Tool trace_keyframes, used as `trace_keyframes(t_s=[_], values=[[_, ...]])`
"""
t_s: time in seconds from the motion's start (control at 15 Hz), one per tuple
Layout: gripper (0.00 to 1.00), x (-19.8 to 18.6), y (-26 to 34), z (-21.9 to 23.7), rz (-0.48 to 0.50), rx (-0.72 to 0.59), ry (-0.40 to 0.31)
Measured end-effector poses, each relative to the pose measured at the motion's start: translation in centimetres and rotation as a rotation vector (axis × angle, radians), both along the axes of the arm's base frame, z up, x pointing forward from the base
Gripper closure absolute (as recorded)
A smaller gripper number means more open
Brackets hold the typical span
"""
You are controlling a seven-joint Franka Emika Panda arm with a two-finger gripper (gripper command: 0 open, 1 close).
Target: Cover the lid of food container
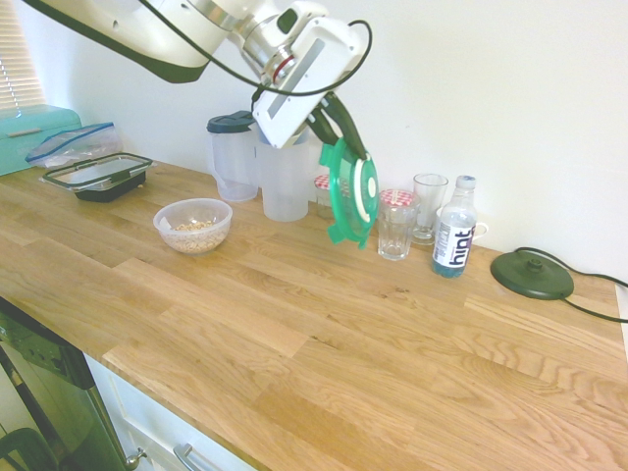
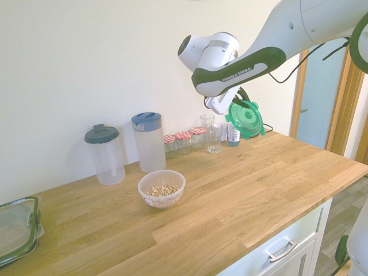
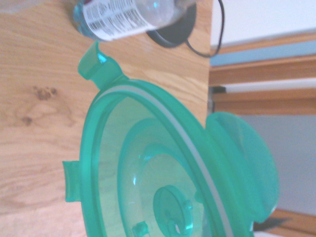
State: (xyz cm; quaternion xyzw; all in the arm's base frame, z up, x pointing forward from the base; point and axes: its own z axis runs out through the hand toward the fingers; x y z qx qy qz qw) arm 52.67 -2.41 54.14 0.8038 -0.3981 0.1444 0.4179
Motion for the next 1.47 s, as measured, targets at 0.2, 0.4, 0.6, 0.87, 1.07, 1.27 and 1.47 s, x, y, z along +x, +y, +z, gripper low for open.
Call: trace_keyframes(t_s=[0.2,0.4,0.6,0.87,1.07,1.27,1.47], values=[[1.00,-0.4,3.6,-0.8,0.010,-0.017,-0.001],[1.00,-0.4,7.2,-0.7,0.033,-0.071,-0.068],[1.00,-0.5,12.8,-0.9,0.060,-0.121,-0.140],[1.00,-1.5,21.1,-2.2,0.106,-0.221,-0.181],[1.00,-2.2,26.5,-3.9,0.144,-0.290,-0.198],[1.00,-2.0,30.2,-7.0,0.162,-0.367,-0.201],[1.00,-2.4,33.2,-9.8,0.156,-0.424,-0.188]])
